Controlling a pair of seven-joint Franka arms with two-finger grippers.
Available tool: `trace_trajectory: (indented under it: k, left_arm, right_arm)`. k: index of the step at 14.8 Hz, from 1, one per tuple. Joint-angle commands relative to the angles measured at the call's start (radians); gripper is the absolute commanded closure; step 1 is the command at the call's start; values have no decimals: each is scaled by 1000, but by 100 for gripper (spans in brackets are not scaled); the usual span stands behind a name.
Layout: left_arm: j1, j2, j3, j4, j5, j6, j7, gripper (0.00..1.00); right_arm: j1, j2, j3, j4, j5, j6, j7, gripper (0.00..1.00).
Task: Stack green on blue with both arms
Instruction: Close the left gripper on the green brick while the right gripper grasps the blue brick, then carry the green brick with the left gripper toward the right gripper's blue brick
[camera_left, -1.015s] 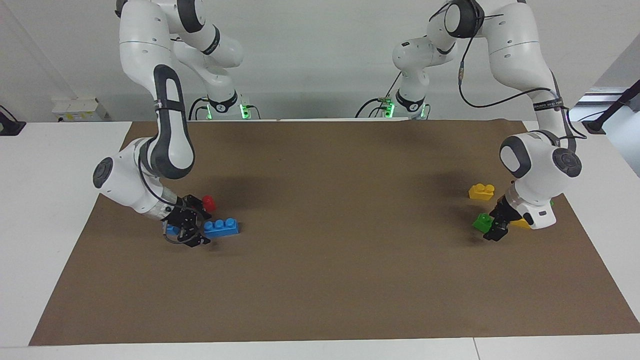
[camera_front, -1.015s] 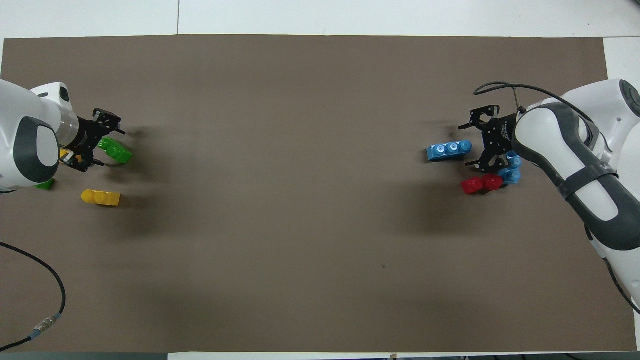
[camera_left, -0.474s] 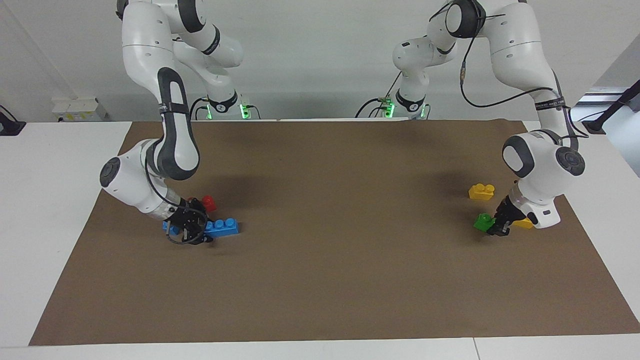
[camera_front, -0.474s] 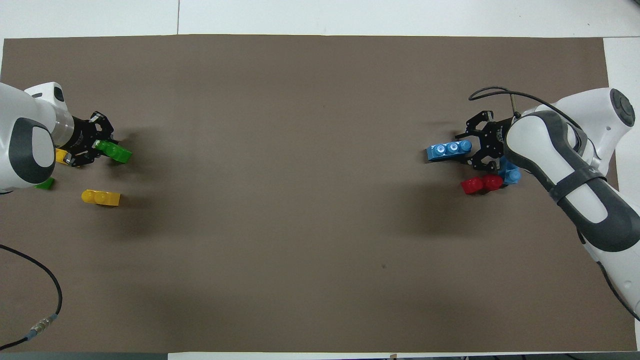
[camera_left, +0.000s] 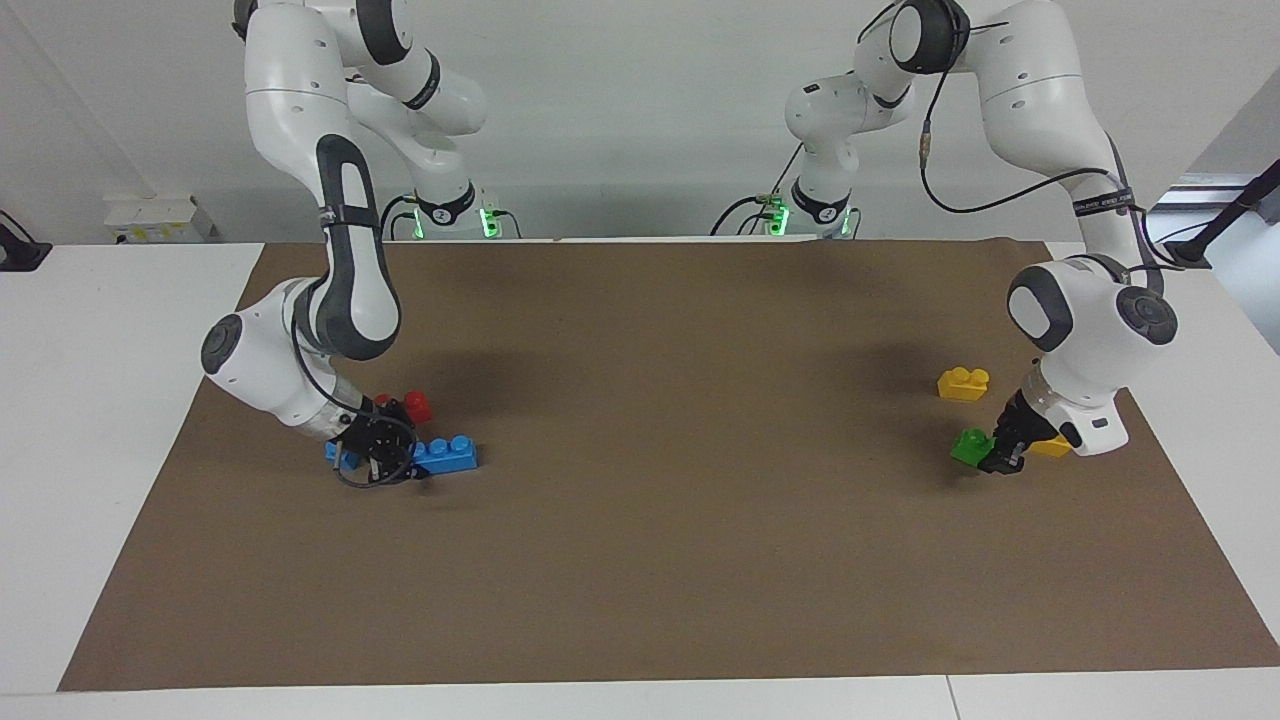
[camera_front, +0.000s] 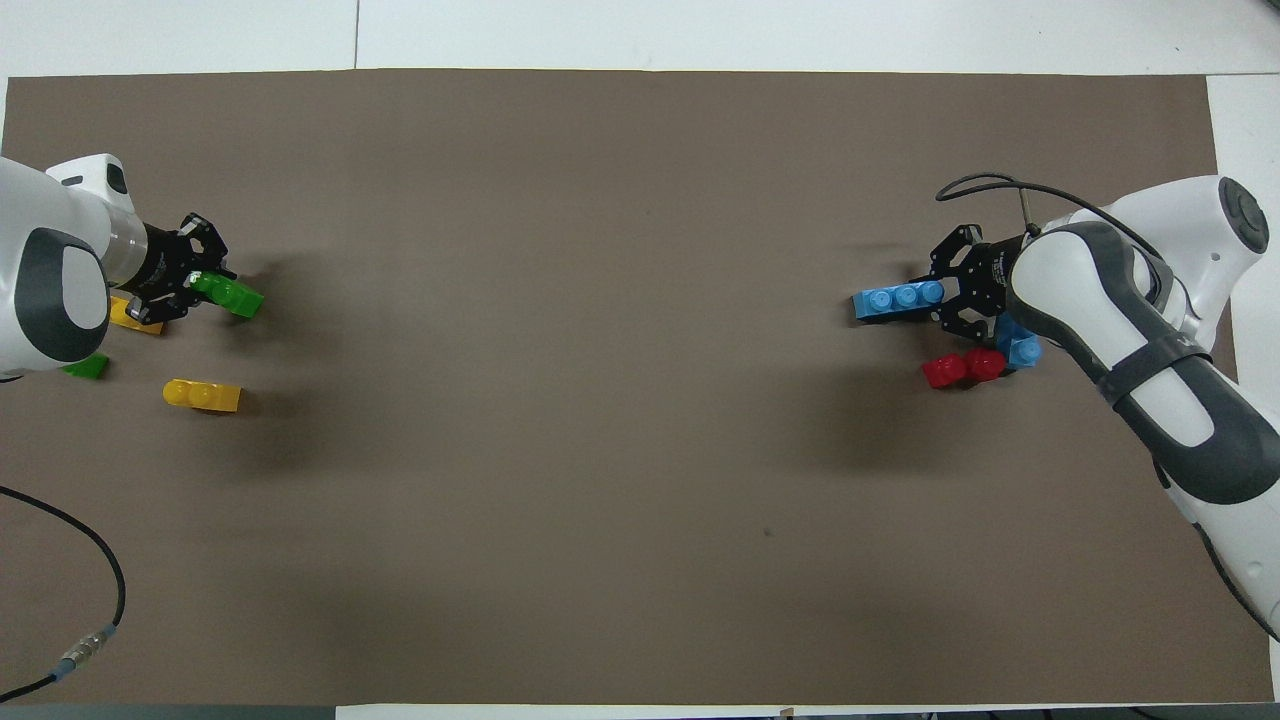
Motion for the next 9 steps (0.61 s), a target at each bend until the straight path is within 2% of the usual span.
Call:
trace_trajectory:
  k: [1, 2, 5, 9]
  left_arm:
    - [-4, -73, 0, -3, 23, -94, -16, 100]
    - [-4, -93, -2, -3, 23, -117, -17, 100]
    - [-9, -154, -9, -3, 22, -193, -43, 100]
    - [-89, -197, -11, -6, 22, -225, -279, 100]
  right_arm:
    - [-2, -11, 7, 10, 28, -9, -38, 97]
    - [1, -10, 9, 31, 28, -35, -38, 100]
    - [43, -16, 9, 76, 30, -75, -13, 100]
    - [122, -71, 10, 87, 30, -114, 102, 100]
